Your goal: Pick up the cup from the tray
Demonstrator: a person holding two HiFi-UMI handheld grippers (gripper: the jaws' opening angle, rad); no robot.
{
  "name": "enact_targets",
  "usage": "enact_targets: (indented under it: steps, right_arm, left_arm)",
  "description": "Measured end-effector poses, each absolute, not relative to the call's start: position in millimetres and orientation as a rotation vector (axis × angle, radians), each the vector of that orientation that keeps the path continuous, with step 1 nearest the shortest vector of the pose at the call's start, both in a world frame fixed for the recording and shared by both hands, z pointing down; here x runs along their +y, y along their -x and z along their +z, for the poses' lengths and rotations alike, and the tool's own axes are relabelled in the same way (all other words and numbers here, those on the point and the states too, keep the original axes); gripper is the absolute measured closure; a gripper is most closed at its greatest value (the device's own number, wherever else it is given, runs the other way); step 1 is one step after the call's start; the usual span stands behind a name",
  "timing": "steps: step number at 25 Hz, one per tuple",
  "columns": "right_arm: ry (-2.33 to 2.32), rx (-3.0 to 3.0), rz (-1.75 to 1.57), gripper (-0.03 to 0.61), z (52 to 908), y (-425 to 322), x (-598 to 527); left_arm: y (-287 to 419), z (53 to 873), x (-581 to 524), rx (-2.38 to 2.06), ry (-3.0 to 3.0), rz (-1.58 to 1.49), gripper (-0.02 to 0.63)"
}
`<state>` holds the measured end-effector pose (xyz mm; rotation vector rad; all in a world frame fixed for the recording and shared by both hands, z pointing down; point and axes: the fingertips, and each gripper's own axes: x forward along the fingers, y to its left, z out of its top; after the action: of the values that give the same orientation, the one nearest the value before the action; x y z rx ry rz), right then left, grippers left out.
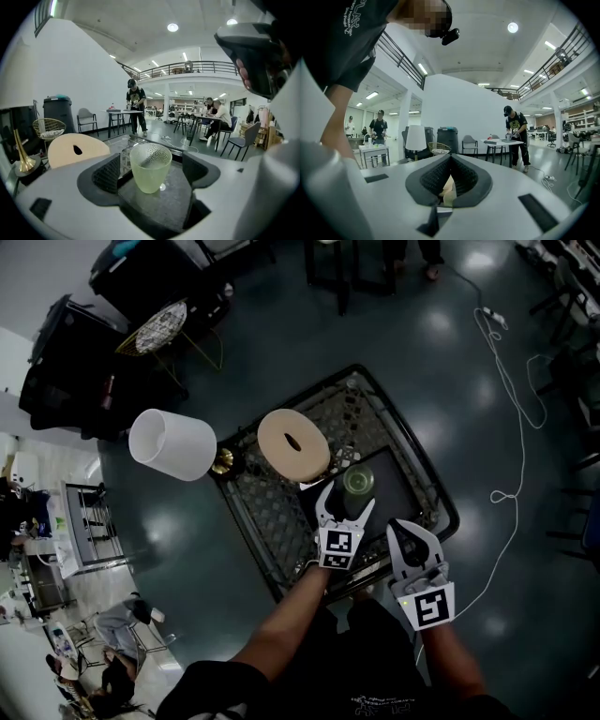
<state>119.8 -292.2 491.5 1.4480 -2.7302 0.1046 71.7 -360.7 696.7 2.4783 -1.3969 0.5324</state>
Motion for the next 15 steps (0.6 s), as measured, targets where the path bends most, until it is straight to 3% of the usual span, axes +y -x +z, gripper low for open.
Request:
enact_targets:
  steps: [15]
  right_arm:
    - [-1.457,-2.726,0.151,0.569,496,-130,-296]
  left_arm:
    - [-84,728,-388,-1.355,-2.467,0.542,0.198]
